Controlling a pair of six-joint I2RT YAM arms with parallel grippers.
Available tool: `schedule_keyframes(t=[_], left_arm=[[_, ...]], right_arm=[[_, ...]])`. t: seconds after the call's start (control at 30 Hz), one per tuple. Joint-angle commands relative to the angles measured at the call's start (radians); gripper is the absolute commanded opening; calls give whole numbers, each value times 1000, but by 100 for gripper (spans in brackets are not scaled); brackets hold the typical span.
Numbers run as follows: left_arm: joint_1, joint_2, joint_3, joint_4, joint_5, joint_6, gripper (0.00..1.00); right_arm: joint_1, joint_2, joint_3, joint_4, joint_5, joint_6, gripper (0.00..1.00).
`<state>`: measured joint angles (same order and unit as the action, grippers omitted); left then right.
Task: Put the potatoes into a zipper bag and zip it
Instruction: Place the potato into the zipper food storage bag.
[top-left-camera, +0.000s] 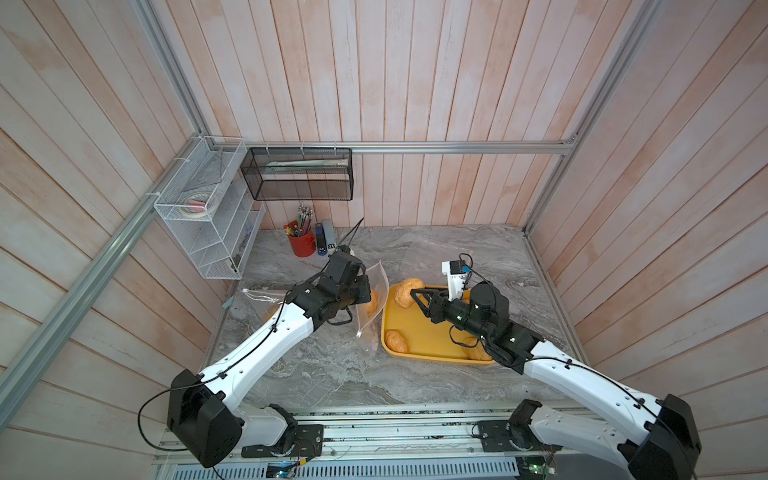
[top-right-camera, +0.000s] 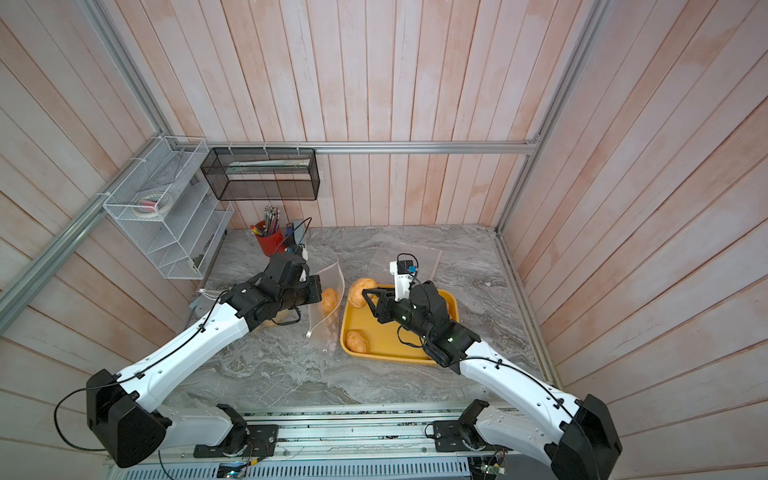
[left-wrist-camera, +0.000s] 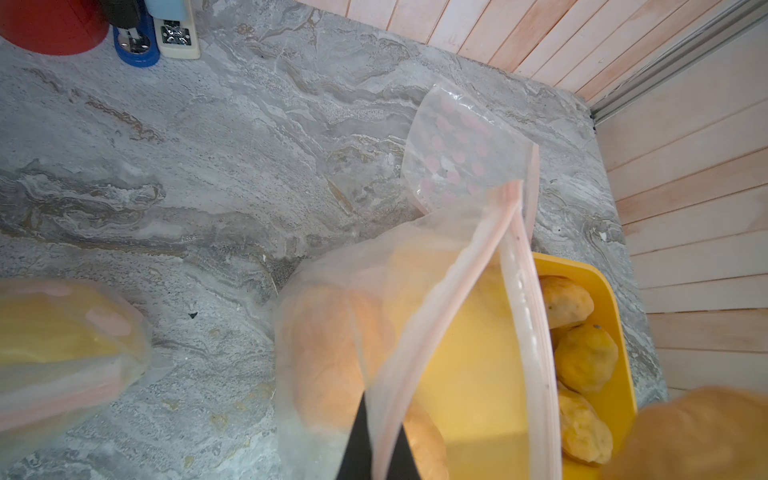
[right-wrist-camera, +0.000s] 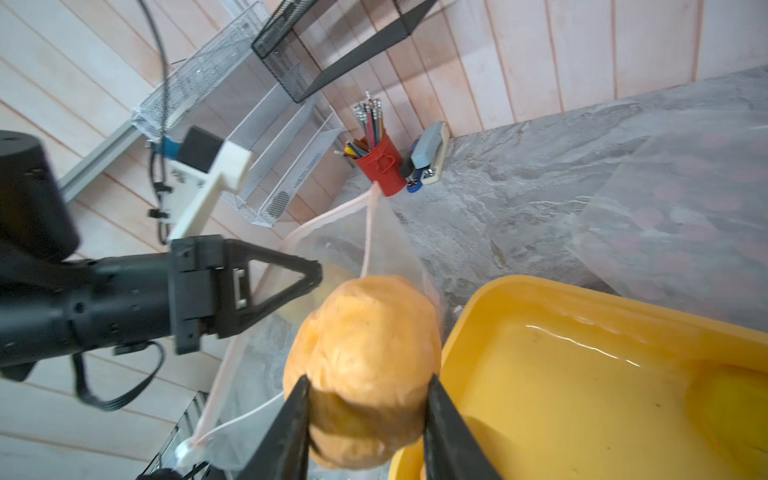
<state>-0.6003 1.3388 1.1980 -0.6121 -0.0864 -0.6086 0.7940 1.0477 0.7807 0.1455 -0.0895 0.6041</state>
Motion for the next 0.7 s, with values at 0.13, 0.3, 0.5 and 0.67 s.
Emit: schedule_keyframes(t=[0.13,0.3,0.5,0.67], left_arm=[[4,-7,-8,30,11,15,0],[4,-12,-8,30,7,15,0],[4,-18,-9,28,8,15,0],[4,-20,-11,29,7,14,0]], right_arm=[[98,61,151,-44,52,-80,18],[102,176,222,-46,89,-94,18],[102,318,287,-76,136,-101,16],[102,367,273,-90,127,-104,16]])
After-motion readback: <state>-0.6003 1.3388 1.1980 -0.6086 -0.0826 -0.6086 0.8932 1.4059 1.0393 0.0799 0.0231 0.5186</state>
